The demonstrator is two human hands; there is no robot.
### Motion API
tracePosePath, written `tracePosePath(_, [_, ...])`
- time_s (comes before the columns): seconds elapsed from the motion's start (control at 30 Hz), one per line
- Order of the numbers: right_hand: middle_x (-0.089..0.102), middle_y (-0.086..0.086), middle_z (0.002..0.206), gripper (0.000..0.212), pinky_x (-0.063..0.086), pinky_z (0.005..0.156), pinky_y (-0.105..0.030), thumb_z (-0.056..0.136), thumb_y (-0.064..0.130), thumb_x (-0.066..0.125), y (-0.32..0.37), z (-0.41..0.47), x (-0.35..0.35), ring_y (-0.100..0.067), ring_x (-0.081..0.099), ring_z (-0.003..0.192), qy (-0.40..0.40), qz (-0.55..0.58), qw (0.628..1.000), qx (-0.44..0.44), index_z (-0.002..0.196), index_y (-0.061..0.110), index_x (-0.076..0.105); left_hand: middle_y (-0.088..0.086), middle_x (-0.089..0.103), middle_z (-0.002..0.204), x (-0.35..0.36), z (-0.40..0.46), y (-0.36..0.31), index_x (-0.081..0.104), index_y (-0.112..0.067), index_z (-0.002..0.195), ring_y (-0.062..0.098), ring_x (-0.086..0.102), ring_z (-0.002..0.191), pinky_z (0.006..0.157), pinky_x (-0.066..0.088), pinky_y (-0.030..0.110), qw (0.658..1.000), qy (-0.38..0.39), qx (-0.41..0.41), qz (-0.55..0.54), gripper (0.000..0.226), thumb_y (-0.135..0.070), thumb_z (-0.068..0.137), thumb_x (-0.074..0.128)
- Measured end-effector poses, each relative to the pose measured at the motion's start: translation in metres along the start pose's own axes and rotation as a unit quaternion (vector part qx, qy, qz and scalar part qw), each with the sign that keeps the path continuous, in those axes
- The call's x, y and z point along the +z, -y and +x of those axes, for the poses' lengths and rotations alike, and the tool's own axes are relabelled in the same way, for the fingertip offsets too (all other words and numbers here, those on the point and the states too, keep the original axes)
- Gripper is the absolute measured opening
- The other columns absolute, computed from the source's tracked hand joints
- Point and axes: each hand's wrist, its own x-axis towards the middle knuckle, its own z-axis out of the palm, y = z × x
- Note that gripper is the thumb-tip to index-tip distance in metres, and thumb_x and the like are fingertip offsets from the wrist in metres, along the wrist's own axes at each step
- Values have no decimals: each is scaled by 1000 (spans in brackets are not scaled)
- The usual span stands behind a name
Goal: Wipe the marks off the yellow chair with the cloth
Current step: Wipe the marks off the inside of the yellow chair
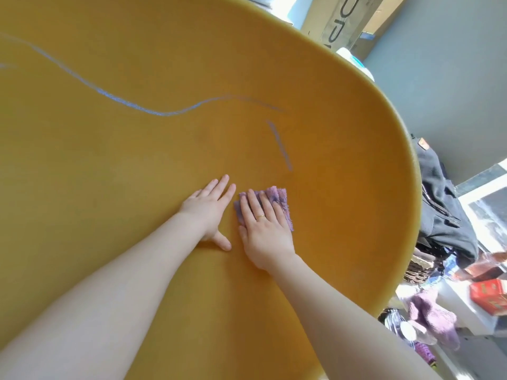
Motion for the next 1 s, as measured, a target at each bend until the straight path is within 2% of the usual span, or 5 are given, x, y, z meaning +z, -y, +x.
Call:
tracePosePath(0.1, [55,2,134,55,29,108,-34,87,40,25,-20,2,-7,-18,50,125,-25,-45,998,-24,131,20,52,-1,-27,153,-1,0,1,-15,-21,146,15,-15,144,118,4,32,1000,1,-2,-1,126,-57,63,73])
tracePosePath(0.3, [57,-2,132,51,18,105,-36,89,37,32,-90,33,-45,-23,51,123,-89,-138,986,2,130,15,52,-2,-32,151,0,-4,2,-20,-19,144,14,-19,143,118,2,32,1000,19,-4,-2,124,-60,67,68])
tracePosePath(0.43, [39,-8,146,50,2,110,-33,95,30,32,-122,50,-80,-26,33,136,-162,-163,972,44,141,11,35,-3,-32,151,0,-4,3,-20,-20,145,14,-19,143,118,3,33,1000,18,-3,-5,124,-61,66,68])
tracePosePath(0.63, [-2,-2,157,54,-16,110,-29,99,19,23,-94,53,-58,-20,-8,144,-133,-105,983,65,148,13,0,-4,-33,150,3,-1,5,-22,-21,144,13,-21,142,118,-1,33,1000,14,2,-8,124,-62,67,66])
tracePosePath(1.0, [55,0,134,50,21,107,-31,82,27,39,10,12,11,-20,50,124,-64,32,997,10,129,15,54,-7,-27,153,6,-3,7,-17,-19,145,10,-18,143,118,-2,31,998,-11,3,-66,128,-57,62,73])
